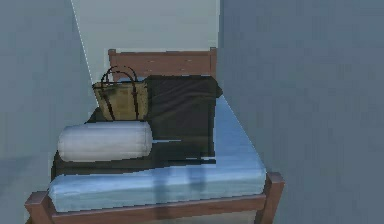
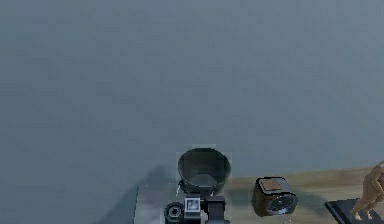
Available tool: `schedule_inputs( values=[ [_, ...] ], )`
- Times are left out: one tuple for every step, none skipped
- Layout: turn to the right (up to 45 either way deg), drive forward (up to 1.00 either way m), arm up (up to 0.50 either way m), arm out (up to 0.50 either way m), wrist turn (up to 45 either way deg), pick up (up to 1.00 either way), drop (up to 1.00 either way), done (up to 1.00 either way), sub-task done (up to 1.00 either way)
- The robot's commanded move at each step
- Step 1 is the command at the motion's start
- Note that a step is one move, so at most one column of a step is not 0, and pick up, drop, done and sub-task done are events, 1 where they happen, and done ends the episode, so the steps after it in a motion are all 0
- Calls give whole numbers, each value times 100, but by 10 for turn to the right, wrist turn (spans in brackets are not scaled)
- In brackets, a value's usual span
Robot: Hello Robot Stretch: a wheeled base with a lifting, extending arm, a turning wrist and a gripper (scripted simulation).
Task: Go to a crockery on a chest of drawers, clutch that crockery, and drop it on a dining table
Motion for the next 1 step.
schedule_inputs(
  values=[
    [0,0,24,0,0,0,0,0,0]
  ],
)
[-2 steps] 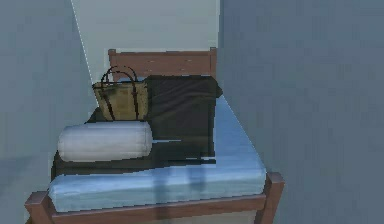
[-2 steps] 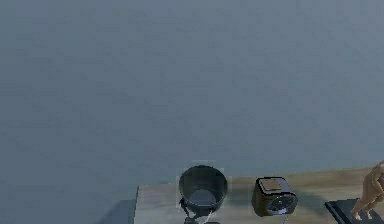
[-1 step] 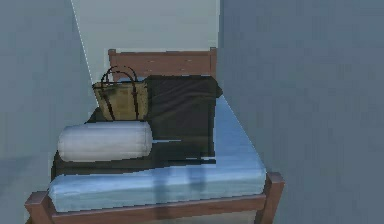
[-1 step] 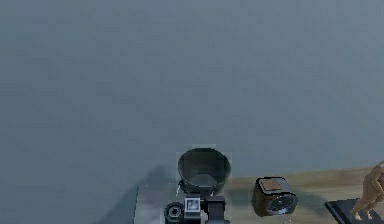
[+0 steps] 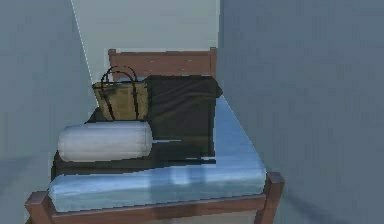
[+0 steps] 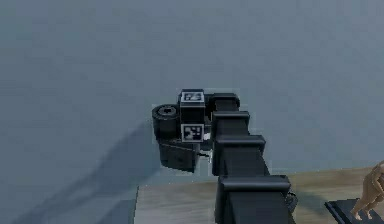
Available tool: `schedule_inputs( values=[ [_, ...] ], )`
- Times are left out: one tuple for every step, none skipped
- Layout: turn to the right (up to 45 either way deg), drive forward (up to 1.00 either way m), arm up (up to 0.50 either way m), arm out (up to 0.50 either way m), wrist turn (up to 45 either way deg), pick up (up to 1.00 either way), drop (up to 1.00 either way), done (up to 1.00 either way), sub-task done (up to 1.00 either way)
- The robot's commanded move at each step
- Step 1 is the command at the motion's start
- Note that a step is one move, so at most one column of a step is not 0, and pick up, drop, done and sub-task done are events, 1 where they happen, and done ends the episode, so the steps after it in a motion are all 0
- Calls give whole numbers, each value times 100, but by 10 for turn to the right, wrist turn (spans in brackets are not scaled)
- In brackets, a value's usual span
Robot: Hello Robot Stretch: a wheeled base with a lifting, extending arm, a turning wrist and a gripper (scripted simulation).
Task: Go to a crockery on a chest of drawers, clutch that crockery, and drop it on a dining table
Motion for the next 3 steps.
schedule_inputs(
  values=[
    [0,0,0,0,-450,0,0,0,0],
    [0,0,0,0,-450,0,0,0,0],
    [0,0,0,0,-450,0,0,0,0]
  ],
)
